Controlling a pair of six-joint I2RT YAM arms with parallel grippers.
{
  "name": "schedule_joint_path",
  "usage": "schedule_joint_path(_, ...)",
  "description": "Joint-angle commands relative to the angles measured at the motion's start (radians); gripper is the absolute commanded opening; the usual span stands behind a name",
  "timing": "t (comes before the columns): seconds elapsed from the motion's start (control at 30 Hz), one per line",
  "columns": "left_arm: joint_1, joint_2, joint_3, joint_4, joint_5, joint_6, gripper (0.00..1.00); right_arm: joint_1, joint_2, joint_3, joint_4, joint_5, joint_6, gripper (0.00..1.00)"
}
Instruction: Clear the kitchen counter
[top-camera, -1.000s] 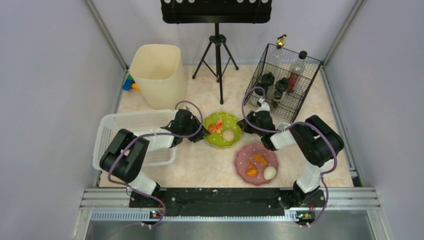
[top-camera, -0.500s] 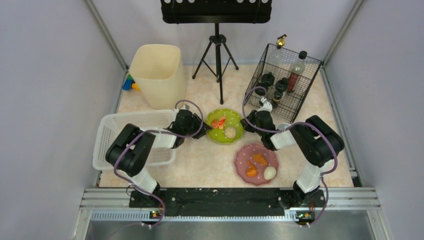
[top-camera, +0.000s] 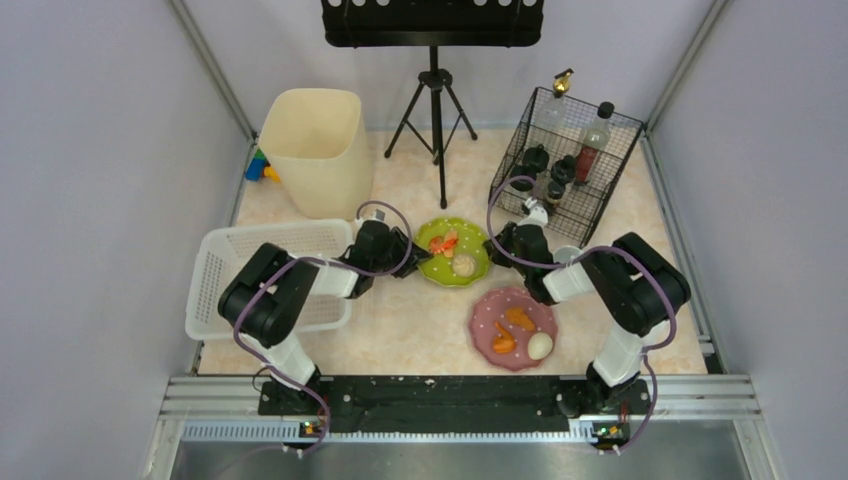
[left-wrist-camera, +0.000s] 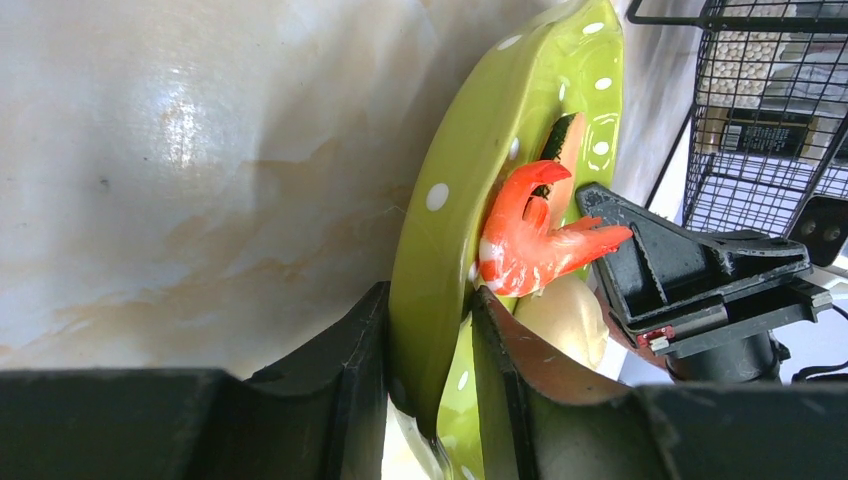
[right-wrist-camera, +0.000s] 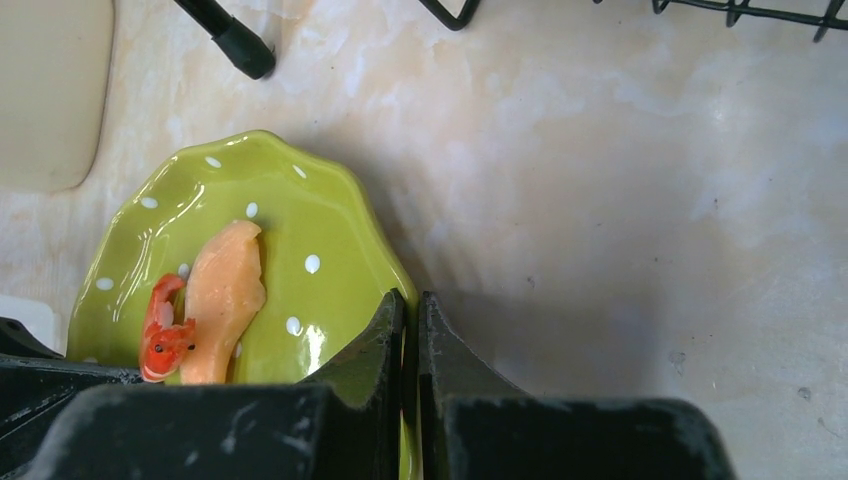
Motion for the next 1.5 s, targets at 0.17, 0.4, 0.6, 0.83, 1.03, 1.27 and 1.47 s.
schedule_joint_path(0.17,-0.131,0.017,0.112,0.464,0.255,-0.106,0.12,0.162,-0.029,-0.015,-0.058,-0.504,0.065,0.0)
schedule_joint_path(0.4,-0.131,-0.016,0.116,0.473,0.254,-0.104,0.0,0.163,-0.123,0.004,-0.158,-0.479,0.028,0.0)
schedule_joint_path(0.6,-0.131,-0.076,0.117,0.499,0.254,-0.112,0.0,0.164,-0.218,0.027,-0.246,-0.465,0.009,0.0)
schedule_joint_path(0.83,-0.131,-0.149,0.111,0.513,0.255,-0.128,0.0,0.177,-0.323,0.071,-0.354,-0.437,-0.015,0.0)
schedule_joint_path(1.03,-0.131,-0.202,0.102,0.517,0.255,-0.137,0.0,0.187,-0.399,0.119,-0.452,-0.404,-0.036,0.0)
schedule_joint_path(1.27,-0.131,-0.261,0.081,0.499,0.258,-0.132,0.0,0.191,-0.465,0.175,-0.556,-0.361,-0.059,0.0)
schedule_joint_path(1.47,-0.129,-0.309,0.03,0.512,0.245,-0.142,0.0,0.19,-0.523,0.228,-0.638,-0.321,-0.073,0.0)
